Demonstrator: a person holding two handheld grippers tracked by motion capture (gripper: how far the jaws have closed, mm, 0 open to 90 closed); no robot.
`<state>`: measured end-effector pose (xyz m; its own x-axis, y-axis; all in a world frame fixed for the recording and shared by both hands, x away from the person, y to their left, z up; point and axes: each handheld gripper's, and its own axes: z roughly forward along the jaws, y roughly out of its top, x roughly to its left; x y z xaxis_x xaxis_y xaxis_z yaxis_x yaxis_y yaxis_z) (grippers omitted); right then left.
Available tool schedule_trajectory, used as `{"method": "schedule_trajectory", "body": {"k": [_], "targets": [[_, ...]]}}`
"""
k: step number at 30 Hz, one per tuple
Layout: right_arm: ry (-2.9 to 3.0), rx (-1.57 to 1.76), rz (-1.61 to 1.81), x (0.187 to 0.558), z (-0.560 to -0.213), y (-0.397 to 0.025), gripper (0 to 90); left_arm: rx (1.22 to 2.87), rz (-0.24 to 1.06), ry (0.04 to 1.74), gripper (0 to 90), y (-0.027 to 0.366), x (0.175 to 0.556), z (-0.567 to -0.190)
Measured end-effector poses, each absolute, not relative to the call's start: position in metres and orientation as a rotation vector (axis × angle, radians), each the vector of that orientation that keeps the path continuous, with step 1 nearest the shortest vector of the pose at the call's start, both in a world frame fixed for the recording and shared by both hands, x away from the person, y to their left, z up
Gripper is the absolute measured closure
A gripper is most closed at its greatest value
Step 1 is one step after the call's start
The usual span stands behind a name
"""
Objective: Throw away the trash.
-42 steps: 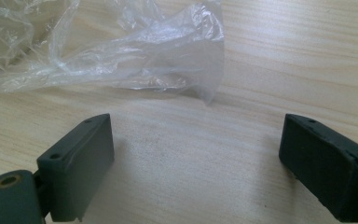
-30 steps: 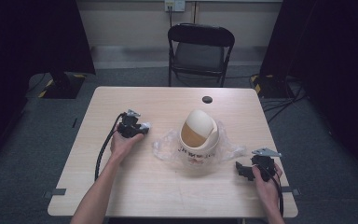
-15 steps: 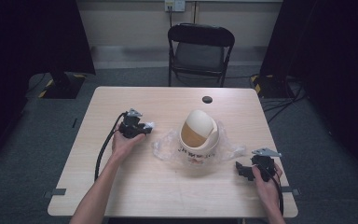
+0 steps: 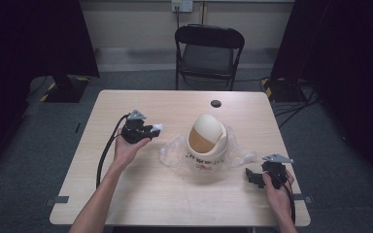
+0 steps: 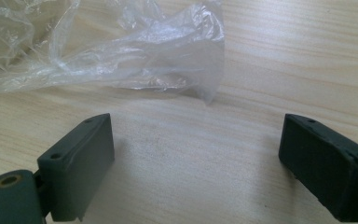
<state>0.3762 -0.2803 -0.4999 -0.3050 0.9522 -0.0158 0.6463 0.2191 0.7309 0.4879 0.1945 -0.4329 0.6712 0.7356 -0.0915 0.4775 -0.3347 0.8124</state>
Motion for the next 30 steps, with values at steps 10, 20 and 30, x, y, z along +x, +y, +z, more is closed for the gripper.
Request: {"method": "schedule_trajectory", "body": {"k": [10,20,30], "targets": [[2.031,1.473,0.869,0.376,-0.500,-0.280,9.6,1.924,0.352,0.896,60.4,0.187,0.468,-0.410],[2.031,1.473,0.869,0.376,-0.500,-0.280,9.6,1.889,0.305,0.786,59.9,0.178,0.447,-0.391],[2.032,1.472,0.869,0.376,-0.500,-0.280,9.5,1.914,0.300,0.716,60.2,0.159,0.427,-0.377]]}}
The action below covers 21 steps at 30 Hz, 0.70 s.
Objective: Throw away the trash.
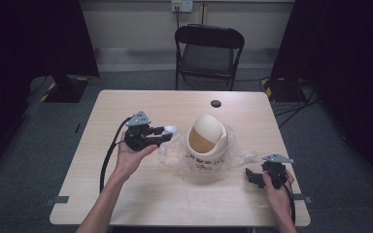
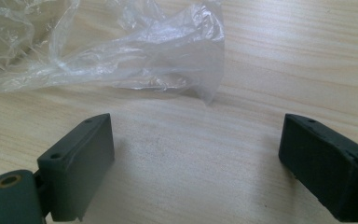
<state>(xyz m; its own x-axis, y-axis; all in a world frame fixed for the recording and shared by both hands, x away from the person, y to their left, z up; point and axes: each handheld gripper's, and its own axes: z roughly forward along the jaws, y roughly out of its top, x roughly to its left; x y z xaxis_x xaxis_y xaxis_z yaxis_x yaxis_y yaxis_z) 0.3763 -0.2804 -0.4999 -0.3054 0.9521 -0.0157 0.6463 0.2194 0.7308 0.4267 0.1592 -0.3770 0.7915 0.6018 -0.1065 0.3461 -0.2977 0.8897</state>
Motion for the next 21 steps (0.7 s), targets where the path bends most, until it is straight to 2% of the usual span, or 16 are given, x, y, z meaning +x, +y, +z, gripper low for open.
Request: {"method": "schedule_trajectory", "body": {"k": [11,21], "targets": [[2.032,1.472,0.869,0.376,-0.500,-0.280,9.5,1.917,0.208,0.614,60.1,0.124,0.416,-0.375],[2.032,1.472,0.869,0.376,-0.500,-0.280,9.5,1.946,0.188,0.575,59.9,0.101,0.417,-0.375]]}}
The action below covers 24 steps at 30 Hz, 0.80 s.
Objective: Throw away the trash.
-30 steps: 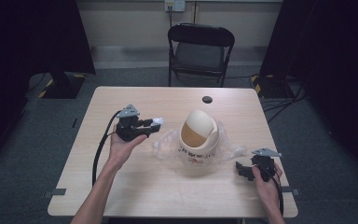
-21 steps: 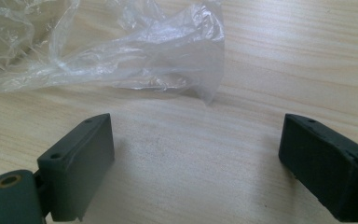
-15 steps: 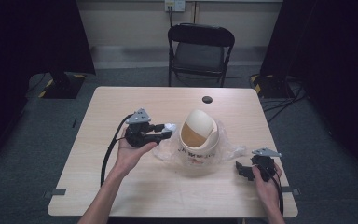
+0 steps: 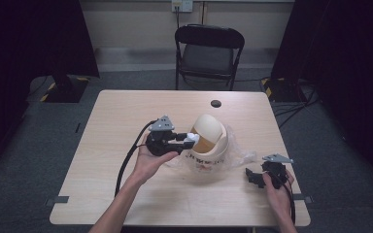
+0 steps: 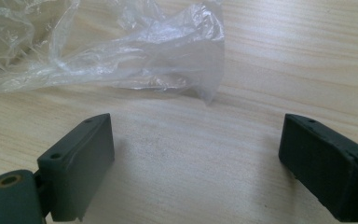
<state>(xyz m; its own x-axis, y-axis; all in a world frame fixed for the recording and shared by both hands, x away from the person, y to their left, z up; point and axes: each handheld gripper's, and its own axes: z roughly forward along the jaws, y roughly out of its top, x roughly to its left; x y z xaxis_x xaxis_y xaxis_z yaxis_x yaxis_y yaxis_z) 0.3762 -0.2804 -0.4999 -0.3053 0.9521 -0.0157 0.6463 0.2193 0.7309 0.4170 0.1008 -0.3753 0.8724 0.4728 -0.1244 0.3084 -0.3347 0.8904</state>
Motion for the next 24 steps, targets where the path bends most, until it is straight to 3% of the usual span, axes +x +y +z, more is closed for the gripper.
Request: {"method": "schedule_trajectory", "body": {"k": [24], "targets": [[2.032,1.471,0.869,0.376,-0.500,-0.280,9.5,1.991,0.141,0.567,57.5,0.070,0.429,-0.387]]}}
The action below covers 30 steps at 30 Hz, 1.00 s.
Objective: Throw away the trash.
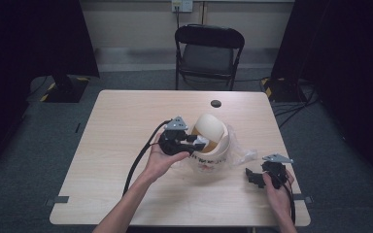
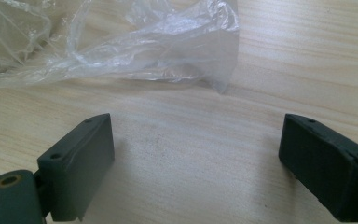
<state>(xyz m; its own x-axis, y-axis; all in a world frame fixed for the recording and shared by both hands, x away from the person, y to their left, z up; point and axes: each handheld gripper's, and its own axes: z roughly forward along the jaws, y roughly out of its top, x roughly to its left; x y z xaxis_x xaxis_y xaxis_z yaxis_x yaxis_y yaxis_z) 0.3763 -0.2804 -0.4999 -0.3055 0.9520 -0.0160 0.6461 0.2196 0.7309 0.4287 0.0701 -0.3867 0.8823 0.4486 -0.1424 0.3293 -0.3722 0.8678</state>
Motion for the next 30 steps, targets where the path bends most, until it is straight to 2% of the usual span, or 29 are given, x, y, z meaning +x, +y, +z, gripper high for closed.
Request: {"method": "schedule_trajectory", "body": {"k": [12,16,26,28,30], "targets": [[2.031,1.473,0.869,0.376,-0.500,-0.280,9.5,2.047,0.167,0.564,54.0,0.055,0.433,-0.390],[2.031,1.473,0.869,0.376,-0.500,-0.280,9.5,2.009,0.172,0.568,43.7,0.057,0.433,-0.386],[2.032,1.472,0.869,0.376,-0.500,-0.280,9.6,2.002,0.176,0.564,45.9,0.063,0.431,-0.384],[2.031,1.473,0.869,0.376,-0.500,-0.280,9.5,1.990,0.162,0.563,50.8,0.065,0.430,-0.384],[2.031,1.473,0.869,0.376,-0.500,-0.280,9.6,1.980,0.167,0.563,51.7,0.067,0.430,-0.384]]}}
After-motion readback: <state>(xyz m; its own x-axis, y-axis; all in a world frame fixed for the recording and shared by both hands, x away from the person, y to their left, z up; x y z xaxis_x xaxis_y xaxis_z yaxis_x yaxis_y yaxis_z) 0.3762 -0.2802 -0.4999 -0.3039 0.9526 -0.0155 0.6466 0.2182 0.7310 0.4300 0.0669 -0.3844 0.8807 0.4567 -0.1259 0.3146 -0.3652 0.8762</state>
